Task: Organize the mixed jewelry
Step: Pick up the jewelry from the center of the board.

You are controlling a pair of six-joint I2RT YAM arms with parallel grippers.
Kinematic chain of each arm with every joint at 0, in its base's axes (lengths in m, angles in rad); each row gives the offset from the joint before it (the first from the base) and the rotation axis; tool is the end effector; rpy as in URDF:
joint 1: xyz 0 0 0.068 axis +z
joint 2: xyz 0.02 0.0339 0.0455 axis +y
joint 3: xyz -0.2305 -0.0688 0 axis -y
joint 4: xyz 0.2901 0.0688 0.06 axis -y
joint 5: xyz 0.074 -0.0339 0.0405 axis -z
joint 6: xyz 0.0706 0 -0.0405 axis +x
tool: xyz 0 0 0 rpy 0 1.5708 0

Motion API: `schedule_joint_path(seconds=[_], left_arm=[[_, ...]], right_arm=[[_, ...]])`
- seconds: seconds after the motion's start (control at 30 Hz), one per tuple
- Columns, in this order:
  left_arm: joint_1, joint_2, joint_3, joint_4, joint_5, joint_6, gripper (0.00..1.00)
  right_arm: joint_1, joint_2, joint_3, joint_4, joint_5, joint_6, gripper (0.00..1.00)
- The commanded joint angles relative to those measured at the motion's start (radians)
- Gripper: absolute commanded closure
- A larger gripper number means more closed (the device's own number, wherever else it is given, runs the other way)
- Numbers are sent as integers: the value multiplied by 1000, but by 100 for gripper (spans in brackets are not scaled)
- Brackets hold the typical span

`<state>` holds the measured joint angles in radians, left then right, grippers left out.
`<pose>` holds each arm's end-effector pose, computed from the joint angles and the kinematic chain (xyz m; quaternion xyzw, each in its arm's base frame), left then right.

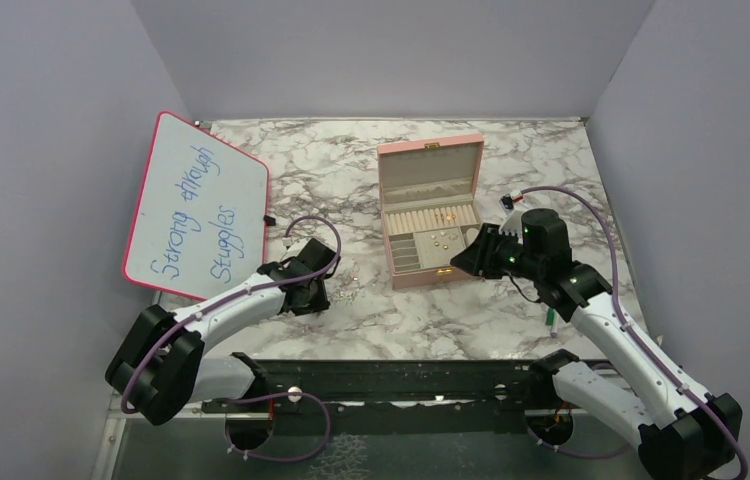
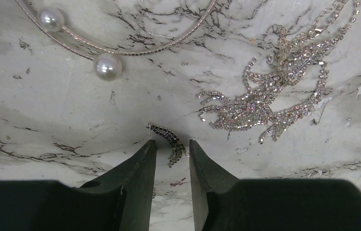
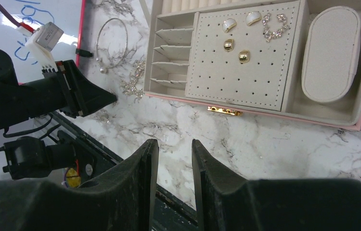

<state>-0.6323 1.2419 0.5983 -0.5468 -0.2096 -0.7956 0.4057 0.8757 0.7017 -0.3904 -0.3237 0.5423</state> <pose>0.2238 -0.1458 0.0727 -0.0994 0.9717 -0.0455 0.2094 0.2554 0.1341 0.2240 -0.0185 0.8679 0.3428 0.3590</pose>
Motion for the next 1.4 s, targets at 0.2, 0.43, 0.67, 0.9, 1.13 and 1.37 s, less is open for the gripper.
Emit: schedule_joint_path(seconds=[0.2, 0.43, 0.67, 0.9, 1.13, 1.37], left_arm=[[2, -9, 48, 0, -97, 5, 65], [3, -8, 66, -21, -146, -1, 63], [4, 27, 58, -24, -140, -3, 67], [5, 36, 56, -22, -148, 0, 77], [5, 58, 67, -22, -152, 19, 84], [8, 62, 71, -22, -152, 21, 100]], right_arm=[[4, -5, -4, 12, 14, -6, 64], [3, -4, -5, 13, 16, -7, 64], [4, -1, -9, 15, 17, -10, 64], [4, -1, -11, 13, 15, -10, 64], [4, -9, -6, 4, 24, -13, 64], [4, -12, -10, -2, 28, -12, 64]])
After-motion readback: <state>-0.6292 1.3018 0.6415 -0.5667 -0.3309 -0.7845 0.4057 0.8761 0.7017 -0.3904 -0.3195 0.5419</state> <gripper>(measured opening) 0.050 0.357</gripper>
